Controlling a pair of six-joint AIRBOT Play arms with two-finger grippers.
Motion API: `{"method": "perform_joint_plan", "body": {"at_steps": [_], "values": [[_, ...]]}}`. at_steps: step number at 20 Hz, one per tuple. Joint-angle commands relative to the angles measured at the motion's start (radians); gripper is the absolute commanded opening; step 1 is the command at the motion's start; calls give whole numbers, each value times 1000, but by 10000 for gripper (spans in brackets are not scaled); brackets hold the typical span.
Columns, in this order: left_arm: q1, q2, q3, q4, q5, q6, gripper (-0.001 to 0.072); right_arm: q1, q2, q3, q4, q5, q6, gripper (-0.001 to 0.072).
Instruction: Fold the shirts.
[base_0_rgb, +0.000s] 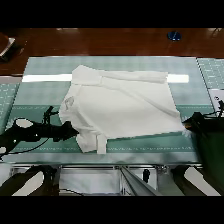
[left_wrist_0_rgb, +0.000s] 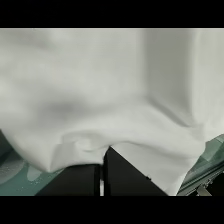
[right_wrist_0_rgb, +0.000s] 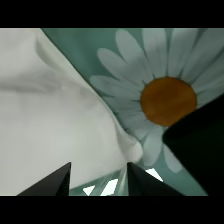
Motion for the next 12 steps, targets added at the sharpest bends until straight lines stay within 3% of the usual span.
{"method": "perform_joint_plan", "body": {"at_steps": [1, 6, 12], "values": [[-5, -1, 0, 0, 16, -1, 18, -1, -69, 0, -68, 56, 29, 405], [-5, -1, 0, 0, 16, -1, 17, 0, -151, 0, -37, 35, 24, 405], [-5, -1, 0, -35, 19, 9, 18, 45, -206, 0, 145, -48, -40, 401]]}}
